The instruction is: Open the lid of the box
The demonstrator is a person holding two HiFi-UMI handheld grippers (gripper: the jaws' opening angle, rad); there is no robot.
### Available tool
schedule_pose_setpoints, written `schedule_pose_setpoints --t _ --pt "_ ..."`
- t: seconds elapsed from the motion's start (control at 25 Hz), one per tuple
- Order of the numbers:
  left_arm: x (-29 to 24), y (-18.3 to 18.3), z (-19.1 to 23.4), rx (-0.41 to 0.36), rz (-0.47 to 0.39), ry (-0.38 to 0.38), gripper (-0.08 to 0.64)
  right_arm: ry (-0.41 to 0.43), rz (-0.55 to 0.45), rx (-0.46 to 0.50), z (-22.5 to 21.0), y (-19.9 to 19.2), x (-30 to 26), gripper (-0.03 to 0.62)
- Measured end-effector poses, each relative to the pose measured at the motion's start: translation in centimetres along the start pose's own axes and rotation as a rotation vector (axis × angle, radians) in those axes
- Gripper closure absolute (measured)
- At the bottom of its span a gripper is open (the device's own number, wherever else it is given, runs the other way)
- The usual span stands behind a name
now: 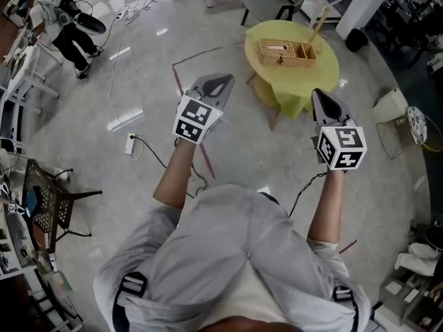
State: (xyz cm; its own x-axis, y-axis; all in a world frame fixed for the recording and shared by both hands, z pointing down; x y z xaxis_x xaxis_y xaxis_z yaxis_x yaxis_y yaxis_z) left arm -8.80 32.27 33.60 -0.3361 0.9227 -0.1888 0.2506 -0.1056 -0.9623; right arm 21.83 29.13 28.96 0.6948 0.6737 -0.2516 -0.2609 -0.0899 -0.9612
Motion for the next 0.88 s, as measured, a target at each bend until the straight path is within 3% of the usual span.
schedule_pose_setpoints --t 0.44,0.88 --pt "-1.0 -2.2 2.9 0.005 0.020 -0.028 0.531 -0.029 0.002 -0.025 0.9 -0.7 -3.1 0.569" --pt "-7.2 -2.3 4.8 0.004 0.044 -0.011 0.531 -0.018 0.000 -0.043 -4.7 -1.6 -8.4 0.569"
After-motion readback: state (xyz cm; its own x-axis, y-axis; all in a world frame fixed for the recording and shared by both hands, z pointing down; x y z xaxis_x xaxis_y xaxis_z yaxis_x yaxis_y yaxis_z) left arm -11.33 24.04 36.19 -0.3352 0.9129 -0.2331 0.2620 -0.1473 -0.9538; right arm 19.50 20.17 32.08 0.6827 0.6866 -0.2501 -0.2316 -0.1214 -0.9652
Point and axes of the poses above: the fingertips, and each gripper's own axes: x backward along the fingers, z to its left, y out of its top, the point moved 10 cm from there along x, backward along the fingers, and after that the axes turned 6 degrees about y, right-handed, at the moved point
